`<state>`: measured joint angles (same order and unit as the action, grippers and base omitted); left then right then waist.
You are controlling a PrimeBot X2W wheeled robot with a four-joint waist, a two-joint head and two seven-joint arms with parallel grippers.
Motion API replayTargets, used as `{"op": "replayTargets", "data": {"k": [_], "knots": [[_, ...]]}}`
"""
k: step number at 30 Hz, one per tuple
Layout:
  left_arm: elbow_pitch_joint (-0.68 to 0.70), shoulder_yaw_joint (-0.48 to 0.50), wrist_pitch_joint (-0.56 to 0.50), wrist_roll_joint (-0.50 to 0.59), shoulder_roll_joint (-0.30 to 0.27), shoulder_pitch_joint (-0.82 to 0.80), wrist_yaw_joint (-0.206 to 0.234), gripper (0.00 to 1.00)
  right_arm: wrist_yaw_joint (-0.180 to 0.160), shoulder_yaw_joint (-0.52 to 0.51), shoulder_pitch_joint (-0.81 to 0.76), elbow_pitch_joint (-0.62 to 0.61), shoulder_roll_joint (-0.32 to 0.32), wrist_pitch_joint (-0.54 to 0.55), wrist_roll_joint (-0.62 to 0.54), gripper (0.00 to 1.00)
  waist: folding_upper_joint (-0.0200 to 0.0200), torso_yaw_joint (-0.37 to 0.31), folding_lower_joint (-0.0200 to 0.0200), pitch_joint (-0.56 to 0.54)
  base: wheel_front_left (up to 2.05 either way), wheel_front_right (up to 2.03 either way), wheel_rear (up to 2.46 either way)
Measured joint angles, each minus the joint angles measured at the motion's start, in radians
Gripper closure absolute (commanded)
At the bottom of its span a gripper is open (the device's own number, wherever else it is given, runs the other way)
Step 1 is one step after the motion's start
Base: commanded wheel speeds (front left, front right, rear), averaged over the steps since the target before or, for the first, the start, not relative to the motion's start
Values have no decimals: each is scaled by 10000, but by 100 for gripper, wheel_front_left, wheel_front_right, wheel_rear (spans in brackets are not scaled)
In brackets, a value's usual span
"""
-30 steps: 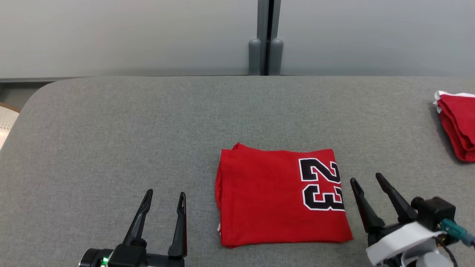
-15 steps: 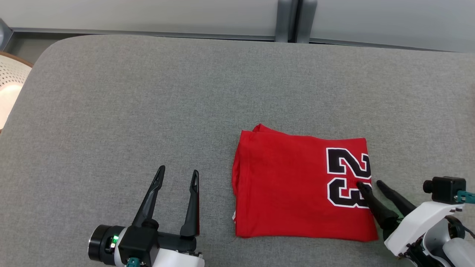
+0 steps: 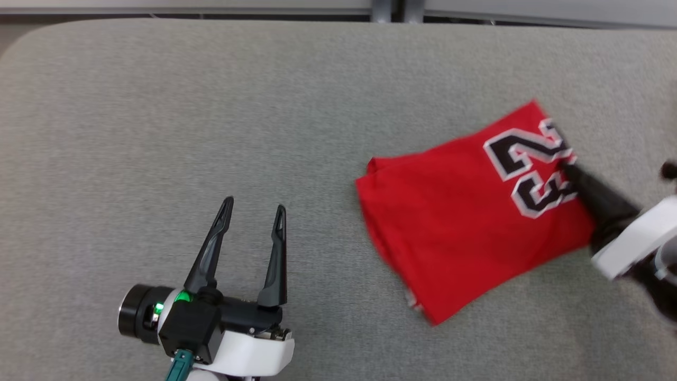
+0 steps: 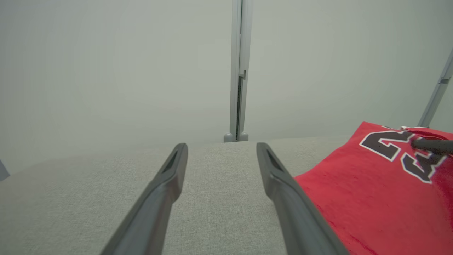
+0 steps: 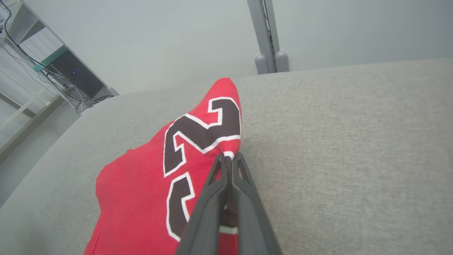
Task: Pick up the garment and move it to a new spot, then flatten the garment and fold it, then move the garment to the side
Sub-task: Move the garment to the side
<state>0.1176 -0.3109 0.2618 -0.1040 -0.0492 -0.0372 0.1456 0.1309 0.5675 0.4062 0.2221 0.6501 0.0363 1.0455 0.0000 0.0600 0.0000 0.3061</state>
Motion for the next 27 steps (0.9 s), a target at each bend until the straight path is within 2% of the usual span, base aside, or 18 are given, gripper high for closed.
{"op": "replayTargets", "data": {"k": [1, 6, 13, 19, 27], "knots": [[159, -79, 0, 104, -2, -228, -46, 0, 0, -132, 689, -86, 382, 176, -159, 100, 0, -233, 0, 243, 0, 0, 0], [410, -286, -2, 247, 6, -909, -130, 0, 0, -491, 2101, -257, 1208, 742, -453, 100, 0, -922, 0, 896, 0, 0, 0], [405, -439, -2, 422, 10, -1402, -272, 0, 0, -1373, 2615, -474, 2286, 1379, -681, 100, 0, -1930, 0, 1589, 0, 0, 0], [288, -441, -2, 539, 8, -1564, -393, 0, 0, -2203, 2692, -499, 2836, 1768, -965, 100, 0, -2467, 0, 1999, 0, 0, 0], [255, -433, -2, 683, 6, -1781, -568, 0, 2, -3026, 2785, -123, 3060, 2148, -1210, 100, 0, -2511, 0, 2377, 0, 0, 0]]}}
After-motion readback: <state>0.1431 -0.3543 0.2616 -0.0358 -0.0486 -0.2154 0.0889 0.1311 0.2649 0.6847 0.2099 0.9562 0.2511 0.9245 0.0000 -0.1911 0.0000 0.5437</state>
